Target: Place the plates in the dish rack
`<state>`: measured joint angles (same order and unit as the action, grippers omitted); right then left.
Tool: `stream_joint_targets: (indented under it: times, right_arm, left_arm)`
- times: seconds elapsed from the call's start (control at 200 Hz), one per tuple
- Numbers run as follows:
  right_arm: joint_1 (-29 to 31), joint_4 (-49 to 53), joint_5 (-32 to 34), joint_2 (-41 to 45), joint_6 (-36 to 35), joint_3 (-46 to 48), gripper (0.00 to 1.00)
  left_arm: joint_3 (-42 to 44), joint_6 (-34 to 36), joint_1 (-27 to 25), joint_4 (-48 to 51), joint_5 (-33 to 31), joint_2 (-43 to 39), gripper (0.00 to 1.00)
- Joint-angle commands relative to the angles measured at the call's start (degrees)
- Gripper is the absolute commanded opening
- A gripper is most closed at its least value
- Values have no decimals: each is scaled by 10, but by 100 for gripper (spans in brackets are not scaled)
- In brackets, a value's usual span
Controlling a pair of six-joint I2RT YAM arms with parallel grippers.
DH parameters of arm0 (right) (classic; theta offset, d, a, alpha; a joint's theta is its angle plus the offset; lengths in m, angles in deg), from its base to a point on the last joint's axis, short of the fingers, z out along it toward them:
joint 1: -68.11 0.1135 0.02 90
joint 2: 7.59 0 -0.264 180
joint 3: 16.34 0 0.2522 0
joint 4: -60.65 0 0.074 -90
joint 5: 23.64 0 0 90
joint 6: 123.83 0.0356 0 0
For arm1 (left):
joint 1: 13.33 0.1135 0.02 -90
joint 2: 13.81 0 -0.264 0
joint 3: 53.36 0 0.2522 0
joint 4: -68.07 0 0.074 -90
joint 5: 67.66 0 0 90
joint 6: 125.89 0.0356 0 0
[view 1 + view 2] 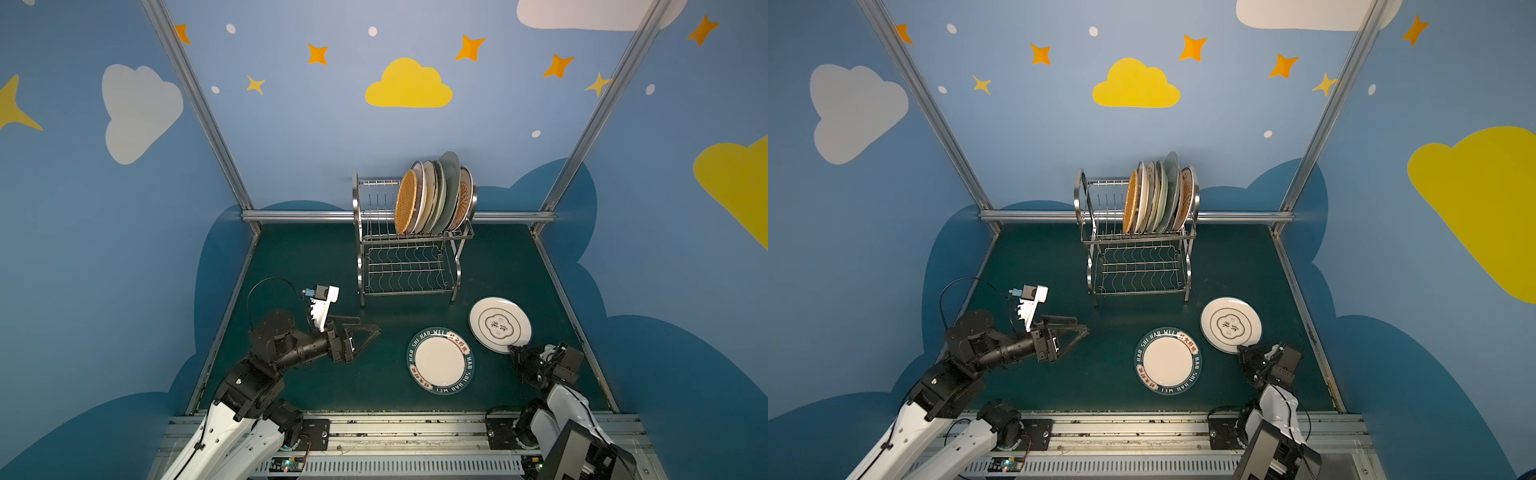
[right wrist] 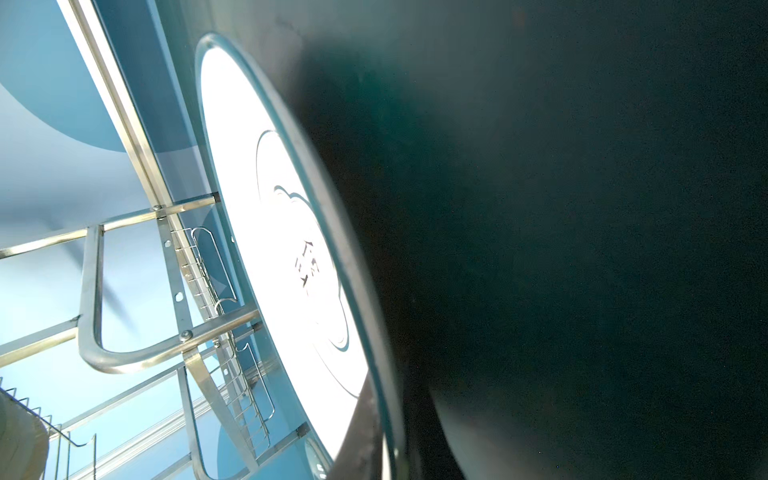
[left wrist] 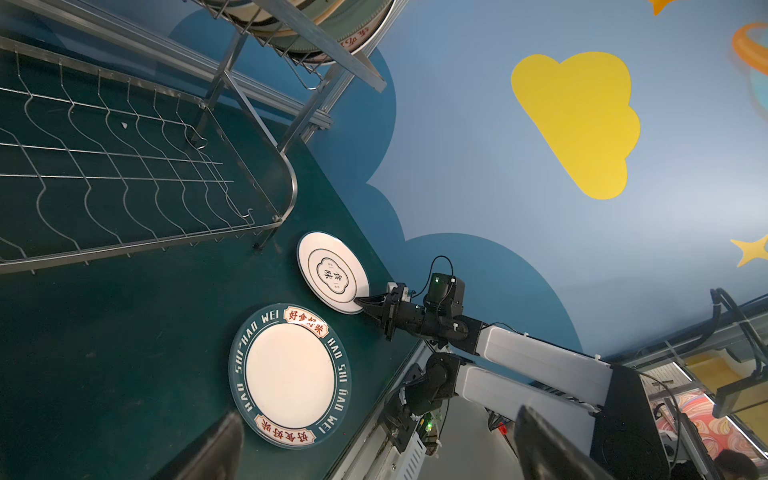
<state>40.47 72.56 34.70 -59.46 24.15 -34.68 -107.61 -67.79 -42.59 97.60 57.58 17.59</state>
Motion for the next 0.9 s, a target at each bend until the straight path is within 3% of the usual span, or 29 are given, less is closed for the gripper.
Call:
stream_joint_targets:
  times: [0.0,0.32,0.776,0.896]
  right_arm:
    - [3,31,21,-34,-1,-16,4]
    - [2,134,-25,-48,-46,-139,0]
    - [-2,346,4,57,-125,-325,0]
    - [12,320,-52,42,-102,-330,0]
  left_arm:
    - [5,10,2,0,-7,-4,100]
    - [9,8,2,3,-45,-7,100]
    - [46,-39,3,-75,-88,7,100]
    - [57,-58,0,-116,-80,27,100]
